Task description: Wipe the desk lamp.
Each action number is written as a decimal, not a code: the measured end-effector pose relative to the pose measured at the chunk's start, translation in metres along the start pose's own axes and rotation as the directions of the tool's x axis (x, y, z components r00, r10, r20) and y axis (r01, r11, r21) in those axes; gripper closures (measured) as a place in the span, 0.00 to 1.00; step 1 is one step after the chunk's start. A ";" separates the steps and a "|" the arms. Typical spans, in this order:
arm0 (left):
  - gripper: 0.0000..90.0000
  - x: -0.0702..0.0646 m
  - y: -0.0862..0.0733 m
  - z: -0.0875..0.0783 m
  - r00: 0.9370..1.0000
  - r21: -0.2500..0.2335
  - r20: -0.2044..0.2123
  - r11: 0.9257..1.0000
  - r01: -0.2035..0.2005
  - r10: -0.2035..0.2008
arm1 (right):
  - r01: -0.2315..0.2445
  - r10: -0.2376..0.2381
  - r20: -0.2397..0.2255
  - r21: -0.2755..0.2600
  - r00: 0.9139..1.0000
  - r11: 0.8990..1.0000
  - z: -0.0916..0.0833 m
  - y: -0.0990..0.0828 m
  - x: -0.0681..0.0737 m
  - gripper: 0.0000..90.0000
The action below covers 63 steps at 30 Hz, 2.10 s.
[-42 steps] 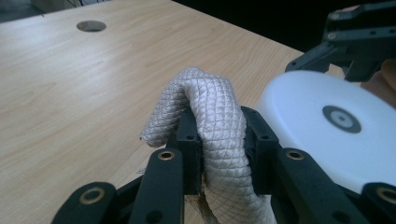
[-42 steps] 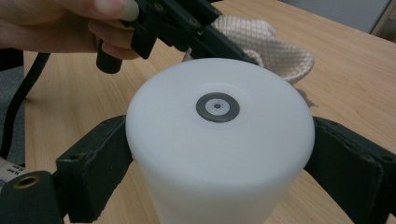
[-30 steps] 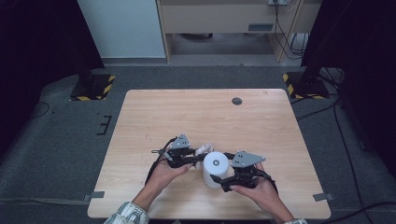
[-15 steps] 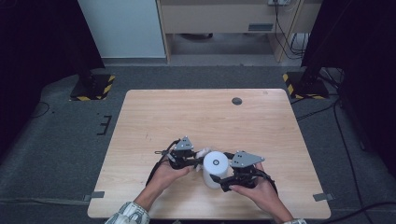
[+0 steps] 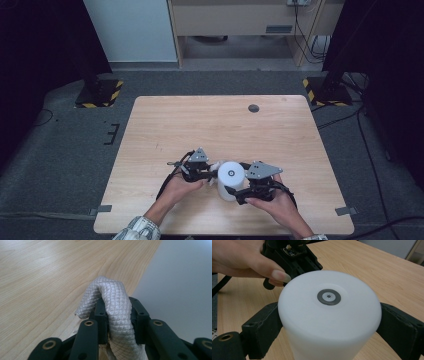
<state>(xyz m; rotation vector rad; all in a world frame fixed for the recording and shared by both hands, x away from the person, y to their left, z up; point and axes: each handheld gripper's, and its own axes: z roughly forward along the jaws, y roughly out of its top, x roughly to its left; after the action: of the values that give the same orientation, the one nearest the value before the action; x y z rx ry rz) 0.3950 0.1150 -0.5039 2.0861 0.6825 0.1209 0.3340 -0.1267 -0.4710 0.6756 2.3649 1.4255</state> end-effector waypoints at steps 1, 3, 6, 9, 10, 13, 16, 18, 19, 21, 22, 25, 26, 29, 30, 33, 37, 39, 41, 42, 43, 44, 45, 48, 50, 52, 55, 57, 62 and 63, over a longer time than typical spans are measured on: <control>0.79 -0.001 0.003 -0.004 1.000 -0.026 0.004 1.000 0.008 -0.008 | 0.000 0.000 0.004 0.001 1.000 1.000 0.000 0.000 0.000 0.11; 0.79 -0.002 0.009 -0.012 1.000 -0.073 0.014 0.997 0.018 -0.017 | -0.001 0.001 0.008 0.000 1.000 1.000 0.000 0.000 -0.001 0.11; 0.79 -0.002 0.013 -0.017 1.000 -0.097 0.019 0.995 0.014 -0.012 | -0.003 0.003 0.010 0.000 1.000 1.000 -0.001 0.000 -0.002 0.10; 0.79 0.000 0.009 -0.012 1.000 -0.068 0.018 0.998 0.017 -0.016 | -0.005 0.005 0.014 0.001 1.000 1.000 0.000 0.000 -0.002 0.11; 0.79 -0.001 0.004 -0.006 1.000 -0.031 0.009 1.000 0.004 -0.004 | -0.005 0.005 0.013 -0.001 1.000 1.000 0.000 0.000 -0.002 0.10; 0.79 0.000 0.001 -0.002 1.000 -0.011 0.008 1.000 0.003 -0.003 | -0.005 0.005 0.015 0.001 1.000 1.000 0.000 0.000 -0.002 0.11; 0.79 0.001 0.004 -0.005 1.000 -0.028 0.011 1.000 0.005 -0.005 | -0.008 0.008 0.019 0.000 1.000 1.000 0.000 0.000 -0.003 0.10; 0.79 0.000 0.008 -0.009 1.000 -0.051 0.012 0.999 0.004 -0.004 | -0.009 0.009 0.020 -0.001 1.000 1.000 0.000 -0.001 -0.003 0.10; 0.79 0.000 0.009 -0.011 1.000 -0.056 0.012 0.998 0.001 0.000 | -0.010 0.010 0.022 0.000 1.000 1.000 -0.001 0.000 -0.003 0.10; 0.79 0.001 0.011 -0.013 1.000 -0.064 0.008 0.998 -0.002 0.003 | -0.011 0.011 0.027 -0.002 1.000 1.000 -0.002 0.000 -0.003 0.11; 0.79 0.002 0.011 -0.014 1.000 -0.070 0.007 0.998 0.000 0.000 | -0.016 0.016 0.026 -0.005 1.000 1.000 -0.003 0.000 -0.003 0.10; 0.79 0.002 0.012 -0.016 1.000 -0.071 0.008 0.997 -0.004 0.005 | -0.038 0.038 0.036 -0.002 0.999 0.999 -0.005 -0.001 -0.004 0.06; 0.79 0.002 0.013 -0.017 1.000 -0.080 0.012 0.997 0.000 0.001 | -0.045 0.045 0.038 0.003 0.998 0.999 -0.006 -0.001 -0.004 0.04; 0.79 0.002 0.018 -0.019 1.000 -0.093 0.015 0.996 -0.007 0.009 | -0.047 0.047 0.047 0.001 0.998 0.999 -0.009 -0.002 -0.004 0.06; 0.79 0.001 0.020 -0.020 1.000 -0.098 0.017 0.995 -0.012 0.013 | -0.041 0.041 0.047 0.001 0.998 0.999 -0.010 -0.002 -0.002 0.06; 0.79 0.001 0.027 -0.023 1.000 -0.122 0.029 0.993 -0.010 0.013 | -0.026 0.026 0.046 0.000 0.999 1.000 -0.007 -0.001 0.000 0.11; 0.79 0.001 0.033 -0.024 0.999 -0.134 0.036 0.991 -0.019 0.024 | -0.019 0.019 0.053 0.000 0.998 1.000 -0.006 0.000 0.001 0.11; 0.79 0.002 0.032 -0.023 0.999 -0.136 0.042 0.991 -0.011 0.016 | -0.015 0.015 0.055 -0.001 0.998 1.000 -0.007 0.000 0.001 0.12; 0.79 0.003 0.030 -0.021 0.999 -0.131 0.047 0.991 -0.015 0.021 | -0.013 0.013 0.054 -0.001 0.998 1.000 -0.007 0.000 0.001 0.12; 0.79 0.004 0.029 -0.020 0.999 -0.129 0.051 0.992 -0.006 0.013 | -0.013 0.013 0.054 0.000 0.998 1.000 -0.007 0.000 0.001 0.12; 0.79 0.004 0.029 -0.018 0.998 -0.128 0.055 0.992 -0.007 0.014 | -0.010 0.010 0.054 -0.001 0.998 1.000 -0.007 0.000 0.001 0.12; 0.79 0.004 0.029 -0.018 0.998 -0.128 0.055 0.992 -0.007 0.014 | -0.010 0.010 0.054 -0.001 0.998 1.000 -0.007 0.000 0.001 0.12; 0.79 0.004 0.028 -0.016 0.998 -0.127 0.059 0.992 -0.012 0.020 | -0.010 0.010 0.054 -0.001 0.999 1.000 -0.007 0.000 0.001 0.12; 0.79 0.007 0.026 -0.014 0.997 -0.123 0.069 0.992 -0.011 0.020 | -0.008 0.008 0.052 -0.002 0.999 1.000 -0.007 0.000 0.001 0.12; 0.79 0.007 0.022 -0.011 0.997 -0.113 0.070 0.994 -0.007 0.015 | -0.004 0.004 0.053 -0.002 0.999 1.000 -0.007 0.000 0.001 0.12; 0.79 0.007 0.019 -0.007 0.998 -0.093 0.064 0.996 -0.008 0.014 | 0.000 0.000 0.055 -0.003 0.998 1.000 -0.007 0.000 0.001 0.12; 0.79 0.007 0.015 -0.003 0.998 -0.066 0.061 0.998 -0.012 0.016 | 0.003 -0.003 0.056 -0.001 0.998 1.000 -0.007 0.000 0.001 0.12; 0.79 0.008 0.012 -0.001 0.998 -0.045 0.059 0.999 -0.015 0.018 | 0.006 -0.006 0.056 -0.002 0.998 1.000 -0.007 0.000 0.001 0.12; 0.79 0.008 0.014 -0.003 0.998 -0.056 0.058 0.998 -0.006 0.009 | 0.010 -0.010 0.058 -0.003 0.998 1.000 -0.007 0.001 0.001 0.12; 0.79 0.008 0.016 -0.005 0.998 -0.075 0.060 0.997 0.000 0.005 | 0.011 -0.011 0.058 -0.004 0.998 1.000 -0.007 0.001 0.001 0.12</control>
<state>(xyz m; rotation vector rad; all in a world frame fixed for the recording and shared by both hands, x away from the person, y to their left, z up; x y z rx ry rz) 0.4067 0.1162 -0.4894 2.0104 0.6293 0.0833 0.3298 -0.1314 -0.4671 0.6925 2.3171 1.3867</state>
